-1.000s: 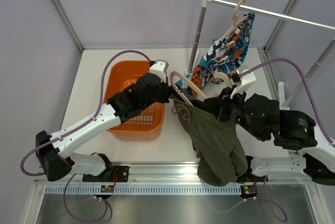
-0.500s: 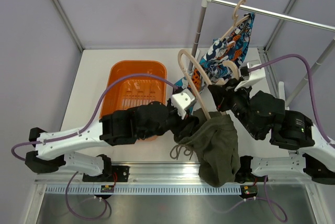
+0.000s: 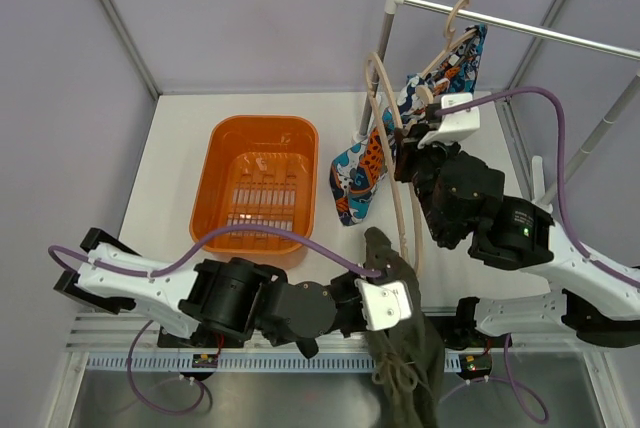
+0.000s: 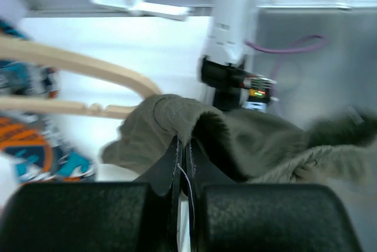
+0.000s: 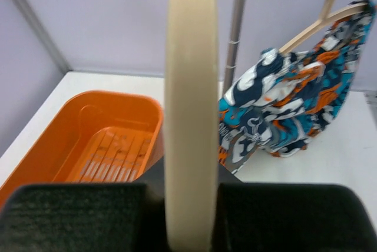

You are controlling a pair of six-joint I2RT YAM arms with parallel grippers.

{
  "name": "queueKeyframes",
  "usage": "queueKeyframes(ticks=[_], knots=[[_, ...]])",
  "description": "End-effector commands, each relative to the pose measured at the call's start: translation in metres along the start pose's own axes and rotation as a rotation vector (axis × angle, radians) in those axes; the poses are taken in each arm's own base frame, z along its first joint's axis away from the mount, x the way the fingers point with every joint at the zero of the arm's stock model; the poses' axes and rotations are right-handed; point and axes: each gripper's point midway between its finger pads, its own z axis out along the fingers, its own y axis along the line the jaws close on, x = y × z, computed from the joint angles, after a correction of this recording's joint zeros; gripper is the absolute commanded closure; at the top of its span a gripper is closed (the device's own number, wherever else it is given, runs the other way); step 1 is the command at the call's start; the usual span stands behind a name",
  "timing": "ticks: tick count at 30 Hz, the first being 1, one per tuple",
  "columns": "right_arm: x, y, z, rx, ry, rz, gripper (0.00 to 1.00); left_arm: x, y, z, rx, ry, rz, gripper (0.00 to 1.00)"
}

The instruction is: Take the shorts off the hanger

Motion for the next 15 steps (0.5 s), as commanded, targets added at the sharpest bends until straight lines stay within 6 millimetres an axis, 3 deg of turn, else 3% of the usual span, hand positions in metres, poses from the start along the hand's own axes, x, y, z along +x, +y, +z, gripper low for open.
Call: queueKeyframes(ticks=[1,6,11,14,15], knots=[[-0.045,-0.037,0.001,0.146,-0.086,0.075,1.00,-0.048,0.070,-0.034,-0.307,-0.130,-0.047,1.00],[-0.048,-0.071,0.006,0.245,-0.061,0.053,1.00,-0.083,0.154,-0.101,-0.635,-0.244,-0.144,1.00],[-0.052,-0.104,-0.005,0.297,-0.068,0.081,1.00,-0.132,0.207,-0.175,-0.791,-0.381,-0.165,1.00],[-0.057,-0.112,-0.014,0.294,-0.077,0.108,1.00,-0.159,0.228,-0.211,-0.853,-0.459,-0.137,1.00],[-0.058,-0.115,-0.017,0.295,-0.073,0.107,1.00,-0.175,0.239,-0.232,-0.879,-0.532,-0.189,1.00]])
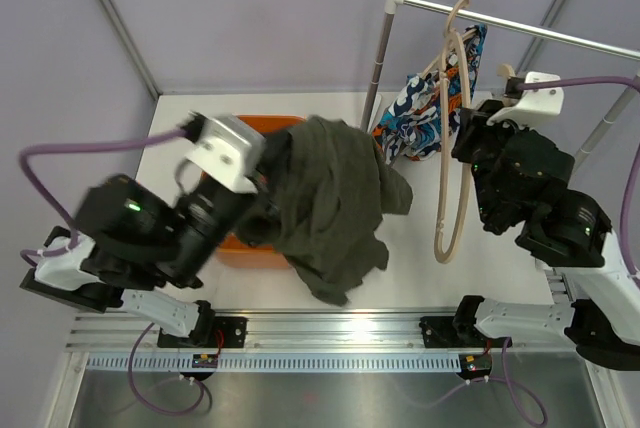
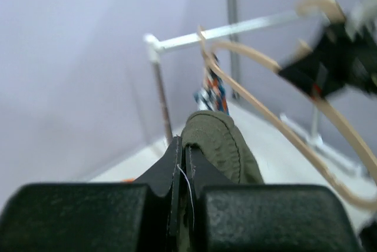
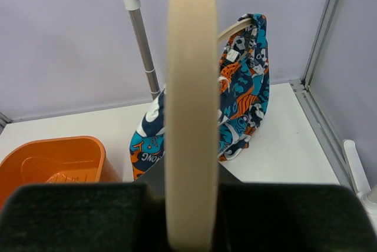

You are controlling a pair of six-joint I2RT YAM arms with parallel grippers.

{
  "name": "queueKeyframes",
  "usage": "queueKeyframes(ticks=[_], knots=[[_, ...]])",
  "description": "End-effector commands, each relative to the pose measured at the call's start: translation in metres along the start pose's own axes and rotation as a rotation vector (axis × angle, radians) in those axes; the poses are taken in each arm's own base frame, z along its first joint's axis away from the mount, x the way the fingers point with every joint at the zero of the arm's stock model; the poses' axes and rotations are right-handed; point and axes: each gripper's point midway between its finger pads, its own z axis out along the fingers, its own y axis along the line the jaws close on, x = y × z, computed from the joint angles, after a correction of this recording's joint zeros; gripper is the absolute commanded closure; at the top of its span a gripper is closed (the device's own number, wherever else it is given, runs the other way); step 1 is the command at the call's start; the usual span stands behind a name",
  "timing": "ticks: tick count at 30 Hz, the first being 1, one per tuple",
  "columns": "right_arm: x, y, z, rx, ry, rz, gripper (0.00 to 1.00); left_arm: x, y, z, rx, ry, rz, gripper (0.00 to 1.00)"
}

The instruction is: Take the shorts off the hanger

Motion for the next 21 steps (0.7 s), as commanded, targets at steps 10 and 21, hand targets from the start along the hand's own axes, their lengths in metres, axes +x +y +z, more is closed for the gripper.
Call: queueKeyframes(ticks=[10,21], knots=[[0.004,-0.027,-0.012,0.031,0.018,0.058,1.00,-0.124,0.168,-0.038,-0.381,-0.335,-0.044,1.00],[0.005,-0.032,-0.014,0.036,0.025,0.054,1.00,-0.074,0.174,0.001,-0.429,-0.233,0.126,1.00]])
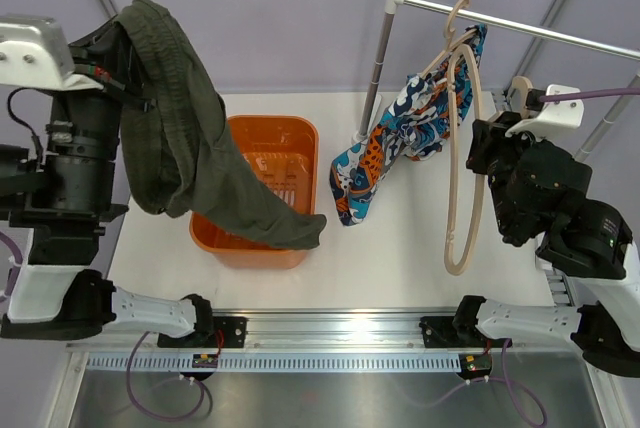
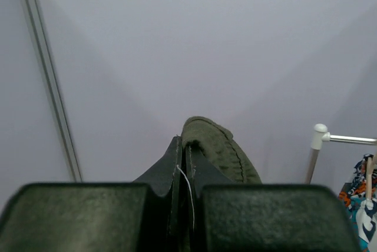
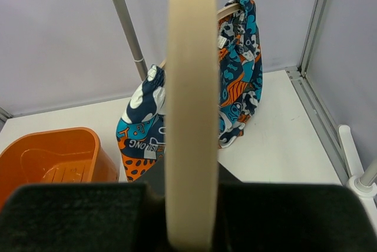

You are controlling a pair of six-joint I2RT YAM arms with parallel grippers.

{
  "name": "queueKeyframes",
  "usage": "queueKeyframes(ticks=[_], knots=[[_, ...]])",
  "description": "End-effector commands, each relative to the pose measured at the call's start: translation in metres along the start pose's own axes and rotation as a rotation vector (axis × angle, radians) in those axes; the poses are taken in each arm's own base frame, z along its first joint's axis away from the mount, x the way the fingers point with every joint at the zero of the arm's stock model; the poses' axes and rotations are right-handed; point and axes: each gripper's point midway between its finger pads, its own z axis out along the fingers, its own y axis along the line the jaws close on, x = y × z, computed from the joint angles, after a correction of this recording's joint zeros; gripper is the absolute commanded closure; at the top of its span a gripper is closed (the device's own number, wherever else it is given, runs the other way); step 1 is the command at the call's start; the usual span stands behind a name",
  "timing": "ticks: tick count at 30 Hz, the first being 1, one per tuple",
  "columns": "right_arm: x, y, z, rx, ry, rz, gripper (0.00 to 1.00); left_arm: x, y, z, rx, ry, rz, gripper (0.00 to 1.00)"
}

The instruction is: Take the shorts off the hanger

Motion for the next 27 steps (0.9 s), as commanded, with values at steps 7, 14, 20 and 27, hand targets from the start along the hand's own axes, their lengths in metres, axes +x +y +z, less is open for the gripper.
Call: queueKeyframes(ticks=[7,14,20,27], knots=[[0.004,-0.010,-0.005,0.007,0.016,0.042,1.00,0.098,-0.050,0.057,0.105,0.145,0.034,1.00],[0.008,-0.014,-0.006,0.015,0.017,0.035,1.00,0.153,-0.039,0.076,0.091,0.253,-0.004,1.00],[0.010,-0.017,-0.008,0.008,0.021,0.041,1.00,0.210,-0.015,0.064,-0.049,0.359,-0.086,1.00],[0.017,-0.026,-0.010,0.031,0.027,0.044,1.00,0.327,0.011,0.019,-0.206,0.582,-0.272,1.00]])
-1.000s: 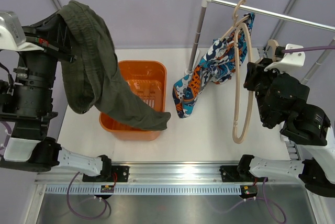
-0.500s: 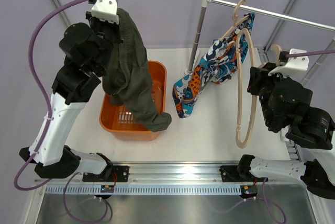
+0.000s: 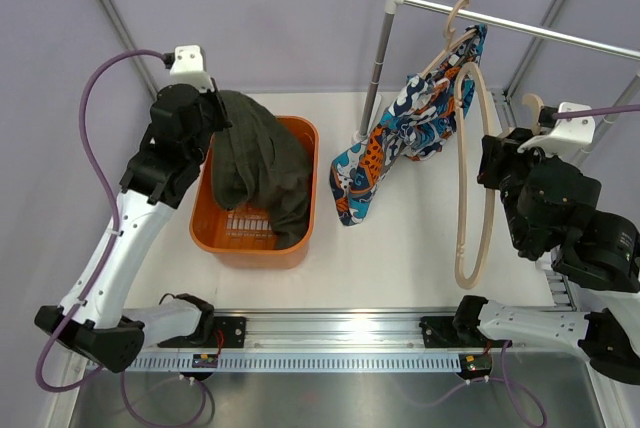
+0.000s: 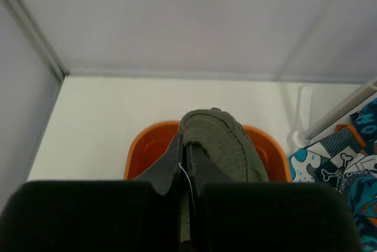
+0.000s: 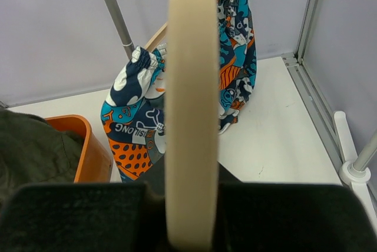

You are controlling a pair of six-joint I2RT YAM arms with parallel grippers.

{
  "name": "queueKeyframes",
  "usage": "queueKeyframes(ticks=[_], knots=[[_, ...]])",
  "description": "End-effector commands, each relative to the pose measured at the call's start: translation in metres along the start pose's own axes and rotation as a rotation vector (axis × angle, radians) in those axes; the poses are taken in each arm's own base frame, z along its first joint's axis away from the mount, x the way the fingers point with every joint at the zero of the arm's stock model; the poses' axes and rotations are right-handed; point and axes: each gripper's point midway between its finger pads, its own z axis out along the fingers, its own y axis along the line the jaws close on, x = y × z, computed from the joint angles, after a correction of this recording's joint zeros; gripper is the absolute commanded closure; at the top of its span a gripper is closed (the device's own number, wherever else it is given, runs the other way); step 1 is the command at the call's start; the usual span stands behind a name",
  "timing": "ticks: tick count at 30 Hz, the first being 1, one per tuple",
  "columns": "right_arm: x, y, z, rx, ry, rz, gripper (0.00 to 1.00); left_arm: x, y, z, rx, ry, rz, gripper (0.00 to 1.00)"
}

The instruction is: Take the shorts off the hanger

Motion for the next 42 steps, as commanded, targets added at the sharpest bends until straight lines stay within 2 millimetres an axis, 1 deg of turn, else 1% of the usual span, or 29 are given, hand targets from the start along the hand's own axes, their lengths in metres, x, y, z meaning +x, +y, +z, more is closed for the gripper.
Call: queueKeyframes(ticks=[1,2,3,5,6,7,8,9,10,11,13,14,15,16,17,18,20,21,22,24,25,27,28,31,32,35,36,40,42], knots=[[-0.001,-0.007,0.000,0.033,-0.006,0.034,1.00,0.027,0.007,0.007,-0.003,0.028,-0.241,1.00],[0.000,-0.008,-0.001,0.036,-0.002,0.031,1.00,0.043,0.005,0.009,0.025,0.073,-0.260,1.00],[-0.001,-0.010,-0.002,0.038,-0.002,0.038,1.00,0.073,0.003,0.012,0.023,0.137,-0.285,1.00],[0.001,-0.014,-0.004,0.040,0.013,0.027,1.00,0.100,-0.005,0.011,0.051,0.202,-0.315,1.00],[0.003,-0.013,-0.005,0.037,0.021,0.040,1.00,0.128,-0.008,0.011,0.053,0.264,-0.335,1.00],[0.004,-0.013,-0.005,0.039,0.030,0.038,1.00,0.142,-0.012,0.011,0.066,0.303,-0.351,1.00],[0.011,-0.016,-0.006,0.049,0.051,0.028,1.00,0.154,-0.014,0.010,0.074,0.326,-0.365,0.96],[0.013,-0.017,-0.006,0.058,0.059,0.023,1.00,0.165,-0.018,0.010,0.084,0.352,-0.386,0.89],[0.017,-0.018,-0.006,0.066,0.068,0.018,1.00,0.184,-0.020,0.007,0.092,0.398,-0.391,0.81],[0.023,-0.020,-0.006,0.074,0.084,0.007,1.00,0.195,-0.022,0.008,0.094,0.426,-0.396,0.80],[0.028,-0.024,-0.006,0.092,0.090,0.001,1.00,0.211,-0.027,0.006,0.118,0.469,-0.400,0.66],[0.033,-0.026,-0.006,0.102,0.099,-0.005,1.00,0.216,-0.026,0.006,0.109,0.487,-0.397,0.54],[0.034,-0.028,-0.005,0.118,0.098,-0.009,1.00,0.219,-0.025,0.005,0.103,0.494,-0.391,0.32],[0.037,-0.029,-0.004,0.129,0.103,-0.018,1.00,0.220,-0.022,0.004,0.090,0.496,-0.384,0.24],[0.039,-0.029,-0.002,0.131,0.110,-0.026,1.00,0.215,-0.021,0.003,0.087,0.482,-0.386,0.16],[0.038,-0.033,0.000,0.153,0.109,-0.027,1.00,0.212,-0.019,0.001,0.081,0.473,-0.390,0.01],[0.042,-0.029,0.006,0.152,0.128,-0.051,1.00,0.198,-0.021,-0.002,0.101,0.443,-0.400,0.01],[0.043,-0.030,0.009,0.161,0.134,-0.058,1.00,0.188,-0.023,-0.007,0.125,0.420,-0.397,0.01],[0.044,-0.035,0.015,0.195,0.139,-0.064,1.00,0.184,-0.025,-0.012,0.145,0.426,-0.392,0.01],[0.046,-0.034,0.024,0.205,0.154,-0.075,1.00,0.159,-0.027,-0.019,0.176,0.383,-0.376,0.01],[0.047,-0.043,0.032,0.262,0.161,-0.084,1.00,0.157,-0.026,-0.025,0.181,0.391,-0.364,0.01],[0.048,-0.047,0.043,0.281,0.176,-0.089,1.00,0.141,-0.025,-0.032,0.198,0.362,-0.345,0.01],[0.051,-0.048,0.053,0.299,0.192,-0.096,1.00,0.133,-0.022,-0.040,0.201,0.339,-0.342,0.01],[0.047,-0.065,0.081,0.367,0.201,-0.078,1.00,0.117,-0.019,-0.054,0.221,0.293,-0.330,0.01],[0.041,-0.075,0.090,0.395,0.191,-0.062,1.00,0.115,-0.019,-0.058,0.229,0.285,-0.328,0.01],[0.032,-0.081,0.117,0.427,0.187,-0.058,1.00,0.115,-0.022,-0.069,0.281,0.272,-0.312,0.01],[0.029,-0.089,0.124,0.445,0.187,-0.049,1.00,0.116,-0.021,-0.071,0.283,0.268,-0.295,0.01],[0.014,-0.094,0.158,0.467,0.174,-0.037,1.00,0.120,-0.011,-0.080,0.270,0.253,-0.238,0.01],[0.008,-0.094,0.167,0.472,0.160,-0.035,1.00,0.121,-0.011,-0.085,0.280,0.242,-0.228,0.01]])
